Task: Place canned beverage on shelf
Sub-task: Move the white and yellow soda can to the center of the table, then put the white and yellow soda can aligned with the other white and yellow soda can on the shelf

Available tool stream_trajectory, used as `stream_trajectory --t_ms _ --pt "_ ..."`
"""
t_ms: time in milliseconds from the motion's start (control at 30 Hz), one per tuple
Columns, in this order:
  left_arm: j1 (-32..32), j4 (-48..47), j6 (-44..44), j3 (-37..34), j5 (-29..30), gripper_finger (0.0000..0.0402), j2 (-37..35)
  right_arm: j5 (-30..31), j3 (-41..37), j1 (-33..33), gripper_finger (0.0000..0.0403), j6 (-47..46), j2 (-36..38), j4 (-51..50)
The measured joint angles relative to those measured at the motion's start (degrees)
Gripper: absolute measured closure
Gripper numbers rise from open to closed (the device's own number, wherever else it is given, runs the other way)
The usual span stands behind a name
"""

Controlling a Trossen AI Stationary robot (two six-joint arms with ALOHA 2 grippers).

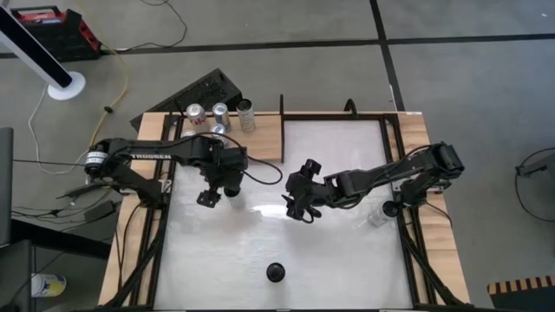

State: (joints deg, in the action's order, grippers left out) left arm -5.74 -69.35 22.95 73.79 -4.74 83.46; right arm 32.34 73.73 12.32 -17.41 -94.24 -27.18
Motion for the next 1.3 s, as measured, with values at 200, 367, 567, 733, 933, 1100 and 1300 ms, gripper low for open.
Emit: stream_trajectory --t_ms 200,367,567,733,933,1100,1300 --pt "-0.51 -8.91 -5.11 0.93 2.04 0.0084 -2.35 -2.54 0.0 -0.02 0.0042 1.42 0.02 3.9" --pt "-1.65 -9.2 -9.43 -2.54 1.93 0.0084 -11.92 -2.89 0.0 0.42 0.0042 1.42 0.02 4.14" --pt "-1.75 1.49 -16.35 -7.75 1.67 0.0083 -29.43 -2.91 0.0 -0.01 0.0042 1.8 0.02 6.73" --pt "-0.87 17.07 -23.87 -14.52 1.52 0.0083 -43.99 -4.23 0.0 -1.63 0.0042 5.63 0.02 13.65" --pt "1.05 31.65 -28.64 -28.3 -3.42 0.0083 -61.64 -8.54 0.0 -3.3 0.0042 10.31 0.02 28.62" --pt "1.36 42.75 -33.22 -40.71 -4.02 0.0083 -74.43 -17.23 0.26 -4.28 0.0042 10.61 -1.13 39.92" --pt "1.36 46.16 -33.99 -47.5 -4.01 0.0083 -83.43 -17.49 3.43 -4.02 0.0042 13.17 -5.43 43.46"
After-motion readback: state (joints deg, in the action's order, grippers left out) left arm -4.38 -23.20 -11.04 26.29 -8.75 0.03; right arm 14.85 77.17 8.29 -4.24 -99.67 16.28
